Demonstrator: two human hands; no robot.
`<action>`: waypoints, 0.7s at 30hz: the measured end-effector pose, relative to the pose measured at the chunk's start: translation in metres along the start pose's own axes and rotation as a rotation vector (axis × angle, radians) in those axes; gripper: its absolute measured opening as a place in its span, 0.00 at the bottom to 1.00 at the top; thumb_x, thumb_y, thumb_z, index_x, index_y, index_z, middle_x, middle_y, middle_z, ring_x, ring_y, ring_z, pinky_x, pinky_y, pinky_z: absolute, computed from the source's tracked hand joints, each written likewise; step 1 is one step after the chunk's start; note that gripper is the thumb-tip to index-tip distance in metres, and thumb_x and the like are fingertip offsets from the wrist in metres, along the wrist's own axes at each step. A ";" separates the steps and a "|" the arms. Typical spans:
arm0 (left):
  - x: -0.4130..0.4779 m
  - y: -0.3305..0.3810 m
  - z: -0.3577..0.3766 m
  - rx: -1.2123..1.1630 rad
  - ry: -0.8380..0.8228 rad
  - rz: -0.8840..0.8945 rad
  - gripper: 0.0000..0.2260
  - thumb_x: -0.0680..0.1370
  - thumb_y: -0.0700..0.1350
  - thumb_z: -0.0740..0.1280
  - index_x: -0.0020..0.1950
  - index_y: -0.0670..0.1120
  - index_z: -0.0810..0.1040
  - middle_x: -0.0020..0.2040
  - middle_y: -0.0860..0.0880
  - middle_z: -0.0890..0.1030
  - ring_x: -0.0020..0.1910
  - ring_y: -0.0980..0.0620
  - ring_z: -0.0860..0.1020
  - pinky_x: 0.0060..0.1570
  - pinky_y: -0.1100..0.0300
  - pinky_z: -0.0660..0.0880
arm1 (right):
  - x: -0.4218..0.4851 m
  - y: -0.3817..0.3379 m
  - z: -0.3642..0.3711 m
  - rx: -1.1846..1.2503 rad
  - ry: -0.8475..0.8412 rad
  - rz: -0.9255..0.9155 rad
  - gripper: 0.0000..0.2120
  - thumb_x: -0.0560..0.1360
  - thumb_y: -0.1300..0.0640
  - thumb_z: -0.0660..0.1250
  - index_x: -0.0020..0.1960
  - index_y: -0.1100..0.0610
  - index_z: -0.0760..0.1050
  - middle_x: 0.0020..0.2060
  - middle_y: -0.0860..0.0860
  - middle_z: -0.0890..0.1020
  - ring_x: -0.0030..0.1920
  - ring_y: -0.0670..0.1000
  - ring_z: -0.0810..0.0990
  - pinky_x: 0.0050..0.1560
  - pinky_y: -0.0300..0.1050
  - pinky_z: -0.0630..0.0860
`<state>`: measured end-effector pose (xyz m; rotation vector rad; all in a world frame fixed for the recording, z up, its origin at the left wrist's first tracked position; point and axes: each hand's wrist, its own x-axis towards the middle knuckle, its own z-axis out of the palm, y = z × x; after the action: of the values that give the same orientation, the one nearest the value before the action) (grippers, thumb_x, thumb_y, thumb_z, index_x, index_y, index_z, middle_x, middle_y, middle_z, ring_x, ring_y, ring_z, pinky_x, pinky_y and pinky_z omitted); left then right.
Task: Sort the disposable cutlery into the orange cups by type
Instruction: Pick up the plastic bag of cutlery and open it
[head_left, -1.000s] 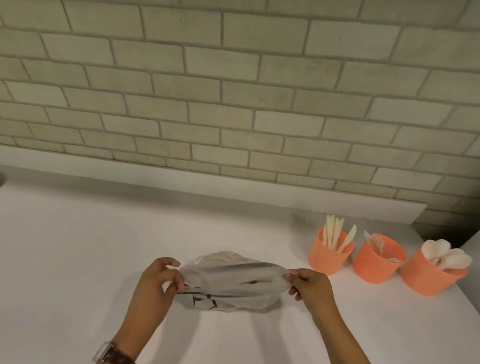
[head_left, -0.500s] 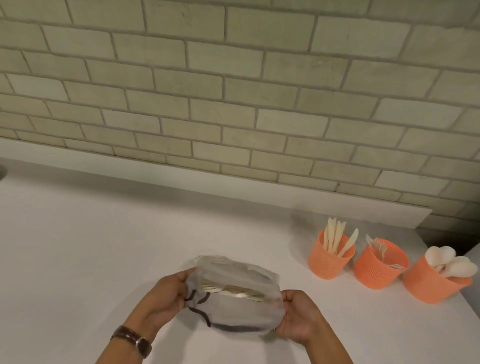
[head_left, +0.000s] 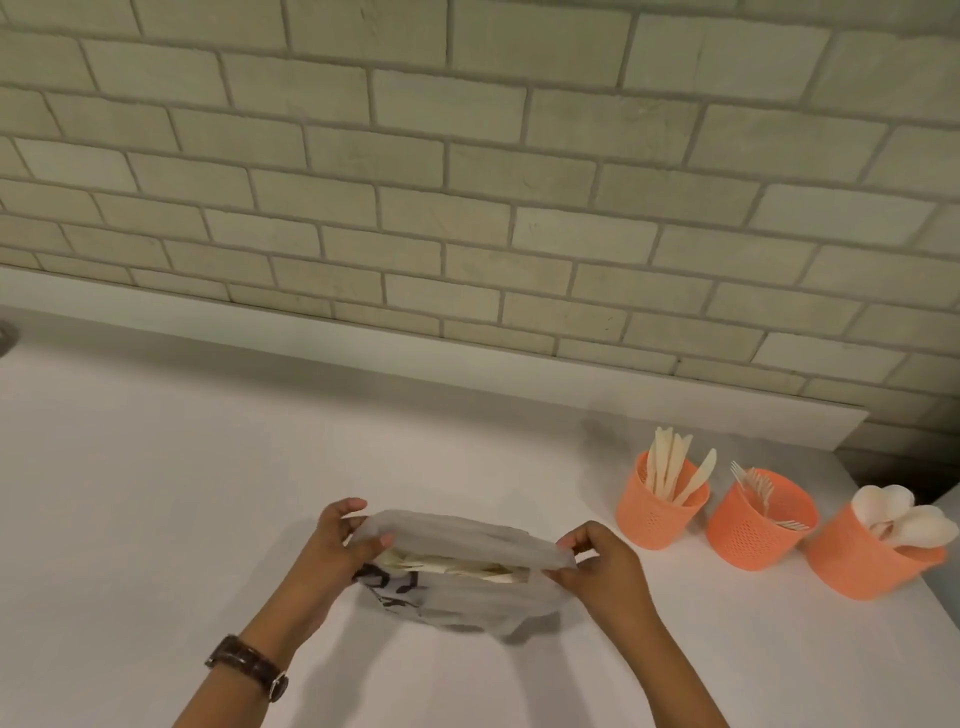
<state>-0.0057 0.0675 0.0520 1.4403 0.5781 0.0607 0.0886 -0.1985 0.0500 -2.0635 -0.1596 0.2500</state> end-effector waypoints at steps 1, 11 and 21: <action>0.000 -0.001 -0.003 0.077 0.036 0.075 0.21 0.64 0.45 0.76 0.51 0.54 0.69 0.55 0.44 0.76 0.45 0.46 0.78 0.43 0.55 0.76 | 0.000 0.001 -0.001 -0.084 0.066 -0.024 0.11 0.64 0.63 0.75 0.34 0.52 0.74 0.39 0.49 0.81 0.28 0.42 0.73 0.32 0.33 0.67; -0.009 -0.016 -0.004 1.279 0.085 0.489 0.34 0.68 0.29 0.60 0.68 0.57 0.68 0.63 0.52 0.69 0.52 0.54 0.68 0.45 0.63 0.74 | -0.003 -0.012 -0.003 0.307 -0.161 0.339 0.06 0.74 0.68 0.66 0.41 0.64 0.80 0.22 0.53 0.78 0.20 0.47 0.73 0.24 0.39 0.75; -0.013 -0.011 0.005 0.884 -0.254 0.118 0.37 0.71 0.28 0.58 0.76 0.51 0.51 0.66 0.52 0.60 0.59 0.51 0.70 0.52 0.66 0.75 | -0.009 0.003 0.018 1.184 -0.355 0.833 0.12 0.77 0.69 0.55 0.57 0.74 0.70 0.51 0.68 0.78 0.37 0.67 0.83 0.32 0.63 0.80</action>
<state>-0.0182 0.0566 0.0462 2.2952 0.3063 -0.3194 0.0755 -0.1867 0.0397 -0.7878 0.5398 0.9520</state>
